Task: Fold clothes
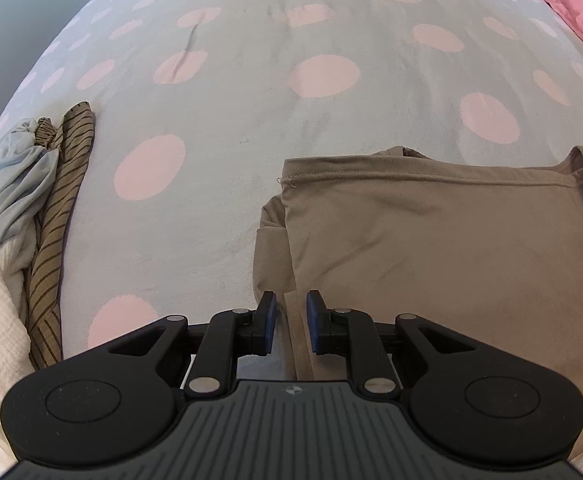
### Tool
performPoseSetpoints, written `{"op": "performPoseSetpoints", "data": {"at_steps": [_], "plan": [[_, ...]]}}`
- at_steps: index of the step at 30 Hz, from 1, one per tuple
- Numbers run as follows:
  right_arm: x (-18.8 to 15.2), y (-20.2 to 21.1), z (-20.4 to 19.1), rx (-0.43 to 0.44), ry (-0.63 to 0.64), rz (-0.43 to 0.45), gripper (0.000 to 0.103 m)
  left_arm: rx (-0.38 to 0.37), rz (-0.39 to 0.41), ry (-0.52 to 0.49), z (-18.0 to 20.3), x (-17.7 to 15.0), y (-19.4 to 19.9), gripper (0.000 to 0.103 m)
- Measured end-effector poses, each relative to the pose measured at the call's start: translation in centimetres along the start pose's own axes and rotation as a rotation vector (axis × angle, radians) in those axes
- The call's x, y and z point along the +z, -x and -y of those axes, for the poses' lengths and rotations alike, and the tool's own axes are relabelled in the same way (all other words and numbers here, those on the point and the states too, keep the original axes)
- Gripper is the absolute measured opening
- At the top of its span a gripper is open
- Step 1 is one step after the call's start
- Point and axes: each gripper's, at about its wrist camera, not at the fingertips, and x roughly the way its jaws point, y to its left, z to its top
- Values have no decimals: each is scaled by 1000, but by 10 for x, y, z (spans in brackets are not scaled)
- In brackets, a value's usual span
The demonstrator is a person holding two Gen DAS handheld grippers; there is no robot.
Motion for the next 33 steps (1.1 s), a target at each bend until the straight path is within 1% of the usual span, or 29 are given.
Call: {"op": "performPoseSetpoints", "data": {"at_steps": [3, 7, 15, 20, 22, 25, 31, 33], "plan": [[3, -3, -29, 60, 0, -31, 7, -5, 5, -1, -1, -1, 2, 15], [3, -13, -69, 110, 29, -63, 7, -17, 20, -1, -3, -1, 7, 15], [1, -59, -126, 200, 40, -146, 7, -35, 40, 22, -14, 0, 12, 15], [-2, -96, -160, 263, 71, -215, 7, -27, 43, 38, -22, -2, 12, 15], [-4, -111, -170, 272, 85, -227, 7, -23, 40, 41, -25, -3, 10, 15], [-5, -135, -176, 259, 85, -242, 7, -16, 36, 45, -29, -3, 9, 15], [-8, -175, -176, 239, 69, -271, 7, -12, 20, 50, -36, -5, 7, 15], [-9, -183, -175, 232, 69, -278, 10, -14, 14, 47, -36, -6, 6, 15]]}}
